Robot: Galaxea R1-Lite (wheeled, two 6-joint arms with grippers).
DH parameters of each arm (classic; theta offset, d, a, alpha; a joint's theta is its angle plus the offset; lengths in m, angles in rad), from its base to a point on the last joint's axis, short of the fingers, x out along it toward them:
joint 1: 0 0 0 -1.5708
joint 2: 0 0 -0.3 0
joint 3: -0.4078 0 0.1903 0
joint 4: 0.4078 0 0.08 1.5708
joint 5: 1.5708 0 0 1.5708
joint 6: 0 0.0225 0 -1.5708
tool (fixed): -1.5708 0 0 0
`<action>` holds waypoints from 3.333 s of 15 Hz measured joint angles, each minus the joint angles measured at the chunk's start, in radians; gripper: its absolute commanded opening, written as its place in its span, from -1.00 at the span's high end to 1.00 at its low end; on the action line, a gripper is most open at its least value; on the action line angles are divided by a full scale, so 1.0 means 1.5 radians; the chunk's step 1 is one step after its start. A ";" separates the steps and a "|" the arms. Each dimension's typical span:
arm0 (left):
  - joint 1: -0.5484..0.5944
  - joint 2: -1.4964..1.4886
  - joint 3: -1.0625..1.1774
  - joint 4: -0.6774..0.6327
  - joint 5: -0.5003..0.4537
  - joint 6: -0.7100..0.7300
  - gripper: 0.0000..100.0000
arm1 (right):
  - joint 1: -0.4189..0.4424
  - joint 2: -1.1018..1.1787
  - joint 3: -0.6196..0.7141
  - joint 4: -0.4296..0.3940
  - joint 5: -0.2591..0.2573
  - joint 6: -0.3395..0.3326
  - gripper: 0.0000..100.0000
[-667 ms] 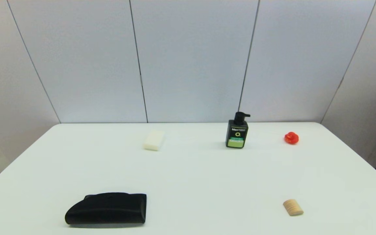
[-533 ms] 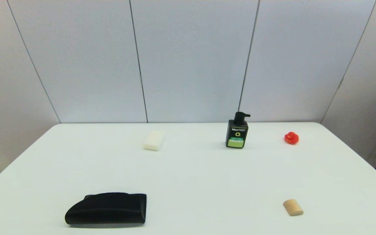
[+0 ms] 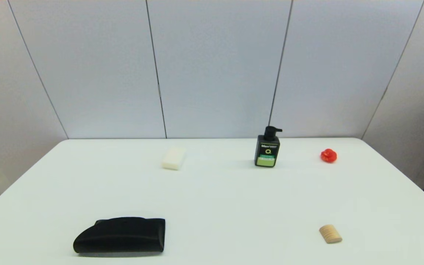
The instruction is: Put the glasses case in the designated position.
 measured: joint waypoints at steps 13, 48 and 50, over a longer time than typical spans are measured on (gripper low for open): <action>0.000 0.000 0.000 0.000 0.000 -0.001 -1.00 | 0.000 0.000 0.000 0.000 0.000 0.000 -1.00; -0.010 0.464 -0.429 0.183 0.020 0.060 -1.00 | 0.000 0.000 0.000 0.000 0.000 0.000 -1.00; -0.010 0.493 -0.430 0.200 0.015 0.124 -1.00 | 0.000 0.000 0.000 0.000 0.000 0.000 -1.00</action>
